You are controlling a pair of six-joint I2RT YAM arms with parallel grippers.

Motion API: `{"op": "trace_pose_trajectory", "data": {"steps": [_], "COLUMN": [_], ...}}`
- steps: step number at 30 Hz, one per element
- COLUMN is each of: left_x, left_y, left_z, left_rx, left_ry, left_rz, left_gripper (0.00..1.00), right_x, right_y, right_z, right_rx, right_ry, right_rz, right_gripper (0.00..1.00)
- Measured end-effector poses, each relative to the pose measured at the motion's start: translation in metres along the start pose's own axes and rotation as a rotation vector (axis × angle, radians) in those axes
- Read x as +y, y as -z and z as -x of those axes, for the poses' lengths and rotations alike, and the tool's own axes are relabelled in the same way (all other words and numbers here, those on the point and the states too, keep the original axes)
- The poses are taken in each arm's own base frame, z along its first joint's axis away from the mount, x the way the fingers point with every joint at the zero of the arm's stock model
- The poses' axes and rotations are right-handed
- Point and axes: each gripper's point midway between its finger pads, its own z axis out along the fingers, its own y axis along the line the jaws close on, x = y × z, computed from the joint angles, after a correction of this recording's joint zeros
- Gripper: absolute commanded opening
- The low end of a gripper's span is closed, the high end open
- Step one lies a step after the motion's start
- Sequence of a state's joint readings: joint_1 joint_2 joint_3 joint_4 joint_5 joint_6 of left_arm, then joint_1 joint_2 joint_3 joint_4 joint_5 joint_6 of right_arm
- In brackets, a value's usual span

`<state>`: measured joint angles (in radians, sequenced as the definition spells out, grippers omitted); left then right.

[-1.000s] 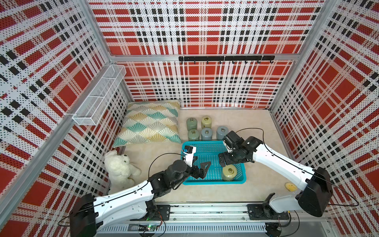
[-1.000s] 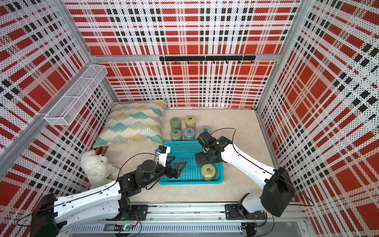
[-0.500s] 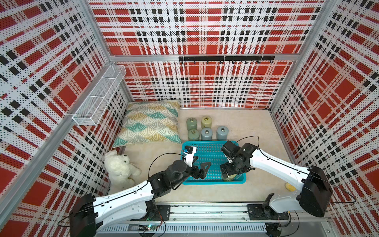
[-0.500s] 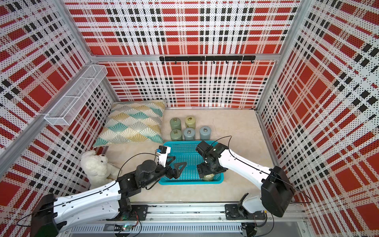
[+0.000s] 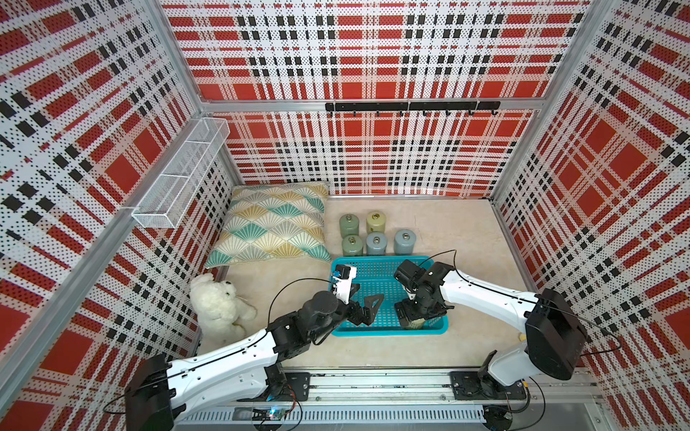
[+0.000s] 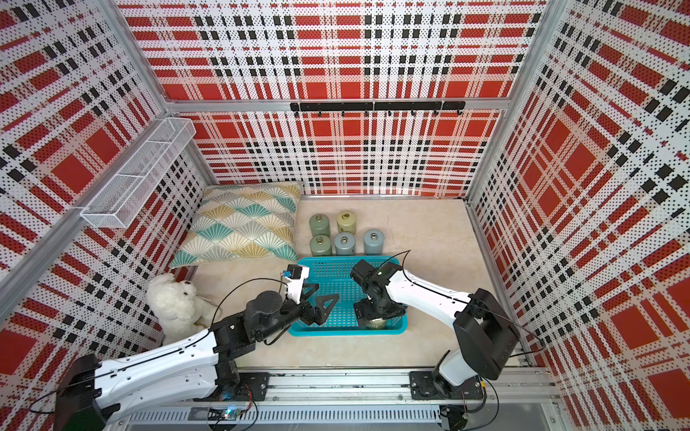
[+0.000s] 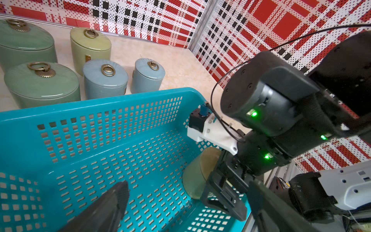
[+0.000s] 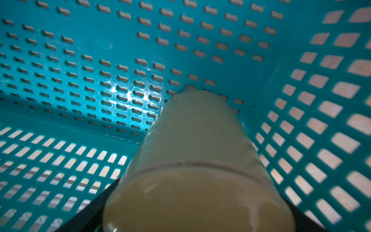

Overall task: Take the tea canister out of the basket
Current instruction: Pick up the tea canister from the basket.

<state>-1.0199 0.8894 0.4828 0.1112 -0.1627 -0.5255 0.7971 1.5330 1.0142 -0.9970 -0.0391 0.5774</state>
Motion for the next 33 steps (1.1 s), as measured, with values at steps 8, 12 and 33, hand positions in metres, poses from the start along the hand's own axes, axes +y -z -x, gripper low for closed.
{"op": "trace_pose_trajectory", "data": {"steps": [8, 12, 33], "left_x": [0.001, 0.002, 0.002], "left_y": [0.000, 0.000, 0.003], "left_z": [-0.002, -0.003, 0.002], "left_rx": [0.009, 0.011, -0.007], "left_ry": [-0.002, -0.002, 0.002], "left_rz": [0.006, 0.007, 0.005], "left_gripper": [0.99, 0.99, 0.99], "right_x": [-0.005, -0.006, 0.014], "right_y": [-0.013, -0.012, 0.083], "right_z": [0.003, 0.003, 0.067], "right_rx": [0.009, 0.004, -0.213], "right_ry": [0.013, 0.018, 0.078], "right_rz": [-0.040, -0.053, -0.054], "right_gripper": [0.83, 0.66, 0.65]}}
